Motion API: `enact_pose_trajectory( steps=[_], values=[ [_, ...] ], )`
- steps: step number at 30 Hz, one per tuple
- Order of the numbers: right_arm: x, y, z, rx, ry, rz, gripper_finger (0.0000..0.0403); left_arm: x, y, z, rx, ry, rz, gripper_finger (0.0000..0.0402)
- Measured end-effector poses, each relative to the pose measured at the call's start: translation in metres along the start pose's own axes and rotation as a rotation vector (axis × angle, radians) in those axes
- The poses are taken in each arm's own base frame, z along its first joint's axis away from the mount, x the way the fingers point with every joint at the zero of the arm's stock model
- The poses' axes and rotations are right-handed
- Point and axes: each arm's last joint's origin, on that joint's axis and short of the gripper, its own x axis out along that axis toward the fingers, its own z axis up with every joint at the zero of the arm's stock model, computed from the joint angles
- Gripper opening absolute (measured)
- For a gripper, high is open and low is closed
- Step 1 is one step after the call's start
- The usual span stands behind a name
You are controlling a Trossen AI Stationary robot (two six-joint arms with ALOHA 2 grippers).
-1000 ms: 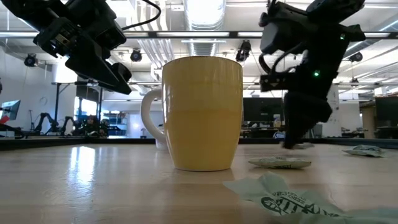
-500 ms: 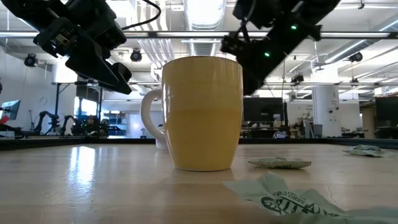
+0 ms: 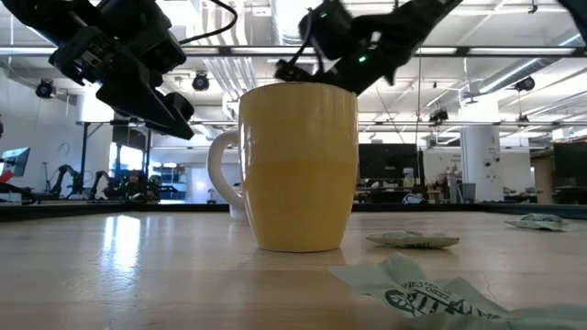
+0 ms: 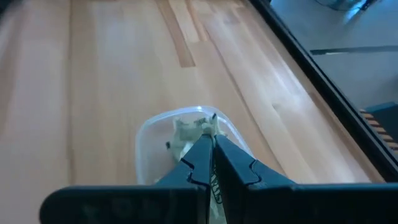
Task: Pick and place Stevia / Truvia into bins
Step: Put the stevia packet into the transparent bin
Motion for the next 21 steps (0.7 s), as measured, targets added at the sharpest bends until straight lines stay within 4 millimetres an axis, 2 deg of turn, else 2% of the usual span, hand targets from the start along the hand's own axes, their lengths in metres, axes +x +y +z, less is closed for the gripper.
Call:
enact_pose_trajectory(
  steps=[6, 11, 17, 21],
  values=[
    [0.033, -0.001, 0.005, -0.049, 0.096, -0.013, 0.0008, 0.0, 0.0, -0.001, -0.002, 0.006, 0.0, 0.0178],
    [0.052, -0.003, 0.01, -0.025, 0.163, 0.004, 0.0008, 0.0, 0.0, -0.002, -0.004, 0.009, 0.0, 0.0178],
    [0.059, -0.006, 0.007, 0.026, 0.216, 0.062, 0.0012, 0.001, 0.0, -0.005, -0.011, 0.016, 0.0, 0.0178],
    [0.058, -0.007, 0.006, 0.031, 0.219, 0.087, 0.0037, 0.002, 0.0, -0.007, -0.012, 0.018, 0.0, 0.0178]
  ],
)
